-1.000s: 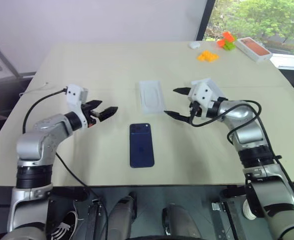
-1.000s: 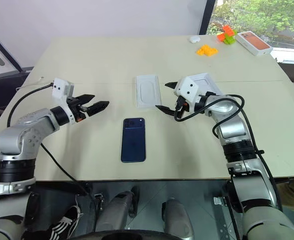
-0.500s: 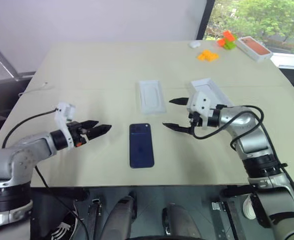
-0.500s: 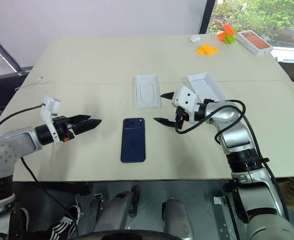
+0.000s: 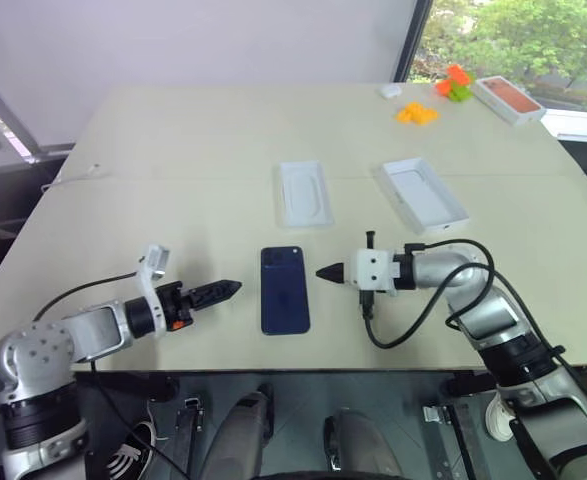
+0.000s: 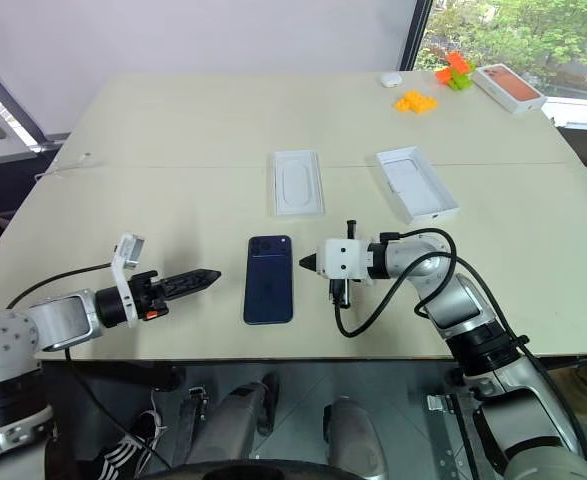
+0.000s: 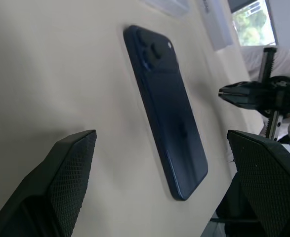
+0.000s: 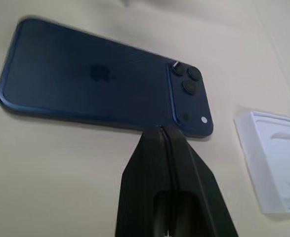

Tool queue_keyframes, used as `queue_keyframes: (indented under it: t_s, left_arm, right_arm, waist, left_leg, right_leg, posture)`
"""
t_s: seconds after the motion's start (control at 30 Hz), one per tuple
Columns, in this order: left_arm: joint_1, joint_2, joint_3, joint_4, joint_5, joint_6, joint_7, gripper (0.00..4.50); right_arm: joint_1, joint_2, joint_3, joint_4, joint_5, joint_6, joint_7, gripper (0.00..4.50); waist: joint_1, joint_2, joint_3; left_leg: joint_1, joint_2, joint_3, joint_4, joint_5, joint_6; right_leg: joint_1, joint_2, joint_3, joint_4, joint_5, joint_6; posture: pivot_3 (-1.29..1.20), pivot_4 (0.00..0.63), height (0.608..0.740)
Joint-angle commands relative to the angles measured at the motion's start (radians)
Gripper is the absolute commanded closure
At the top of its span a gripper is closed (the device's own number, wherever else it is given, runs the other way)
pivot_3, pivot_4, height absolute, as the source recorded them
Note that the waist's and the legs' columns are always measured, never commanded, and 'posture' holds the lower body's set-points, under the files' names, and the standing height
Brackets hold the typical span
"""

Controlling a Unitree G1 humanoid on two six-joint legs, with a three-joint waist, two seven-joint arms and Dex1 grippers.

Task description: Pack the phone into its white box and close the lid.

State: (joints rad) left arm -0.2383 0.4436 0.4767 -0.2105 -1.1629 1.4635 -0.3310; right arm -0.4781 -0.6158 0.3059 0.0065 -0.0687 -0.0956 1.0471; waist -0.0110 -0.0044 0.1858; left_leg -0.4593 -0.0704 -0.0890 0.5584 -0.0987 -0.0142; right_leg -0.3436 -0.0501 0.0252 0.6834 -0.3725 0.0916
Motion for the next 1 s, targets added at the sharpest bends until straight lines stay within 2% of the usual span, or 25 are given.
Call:
queue_keyframes:
  t_s: [0.03, 0.23, 0.3, 0.43, 0.57, 0.77, 0.9, 1.0]
  left_arm:
    - [-0.033, -0.057, 0.026, 0.003, -0.087, 0.024, 0.090, 0.00]
    - [-0.041, -0.127, -0.044, -0.002, -0.047, 0.024, 0.202, 0.00]
    - [-0.046, -0.136, -0.071, 0.012, 0.004, -0.005, 0.227, 0.00]
    - [-0.085, -0.180, -0.139, 0.037, 0.030, -0.029, 0.242, 0.00]
    - [-0.104, -0.201, -0.157, 0.066, 0.049, -0.031, 0.255, 0.00]
    - [-0.108, -0.203, -0.168, 0.077, 0.060, -0.033, 0.241, 0.00]
    - [-0.116, -0.244, -0.136, 0.097, 0.030, -0.031, 0.260, 0.00]
    - [-0.114, -0.247, -0.158, 0.089, 0.044, -0.022, 0.257, 0.00]
  right_arm:
    - [-0.004, -0.013, 0.015, 0.026, -0.051, -0.076, -0.023, 4.47]
    - [-0.010, -0.008, 0.032, 0.074, -0.094, -0.129, -0.039, 4.47]
    - [-0.009, -0.005, 0.039, 0.087, -0.110, -0.146, -0.047, 4.47]
    - [-0.014, 0.006, 0.059, 0.109, -0.151, -0.176, -0.071, 4.47]
    - [-0.023, 0.020, 0.070, 0.120, -0.161, -0.182, -0.077, 4.47]
    - [-0.043, 0.040, 0.101, 0.165, -0.226, -0.214, -0.118, 4.47]
    - [-0.061, 0.056, 0.127, 0.200, -0.273, -0.240, -0.149, 4.47]
    - [-0.066, 0.081, 0.129, 0.194, -0.259, -0.222, -0.146, 4.47]
  waist:
    - [0.000, 0.000, 0.000]
    - [0.000, 0.000, 0.000]
    - [0.000, 0.000, 0.000]
    - [0.006, 0.000, 0.000]
    - [0.003, 0.000, 0.000]
    - [0.002, 0.000, -0.001]
    - [0.004, 0.000, -0.001]
    - [0.001, -0.001, -0.003]
  left_leg:
    - [0.000, 0.000, 0.000, 0.000, 0.000, 0.000]
    - [0.000, 0.000, 0.000, 0.000, 0.001, 0.002]
    - [0.001, 0.000, 0.000, 0.000, 0.001, 0.001]
    - [0.010, 0.000, 0.001, 0.000, 0.000, 0.000]
    - [0.016, 0.000, 0.001, 0.000, 0.000, 0.000]
    - [0.016, 0.000, 0.001, 0.000, 0.000, 0.000]
    - [0.016, 0.000, 0.000, 0.000, 0.000, 0.000]
    - [0.017, 0.000, 0.000, 0.000, 0.000, 0.000]
  right_leg:
    - [0.000, 0.000, 0.000, 0.000, 0.000, 0.000]
    - [0.002, 0.000, 0.000, 0.000, 0.000, 0.001]
    - [0.003, 0.001, -0.001, 0.000, 0.000, 0.001]
    - [0.011, 0.000, 0.000, -0.001, -0.001, -0.002]
    - [0.017, 0.000, 0.000, -0.003, -0.003, -0.005]
    - [0.017, 0.000, 0.000, -0.004, -0.003, -0.005]
    - [0.017, 0.000, 0.000, -0.004, -0.003, -0.005]
    - [0.018, 0.000, 0.000, -0.004, -0.003, -0.005]
  posture:
    - [0.00, 0.150, 0.740]
    - [0.00, 0.150, 0.740]
    - [0.00, 0.150, 0.740]
    - [0.00, 0.150, 0.740]
    - [0.00, 0.150, 0.740]
    - [0.00, 0.150, 0.740]
    - [0.00, 0.150, 0.740]
    - [0.00, 0.150, 0.740]
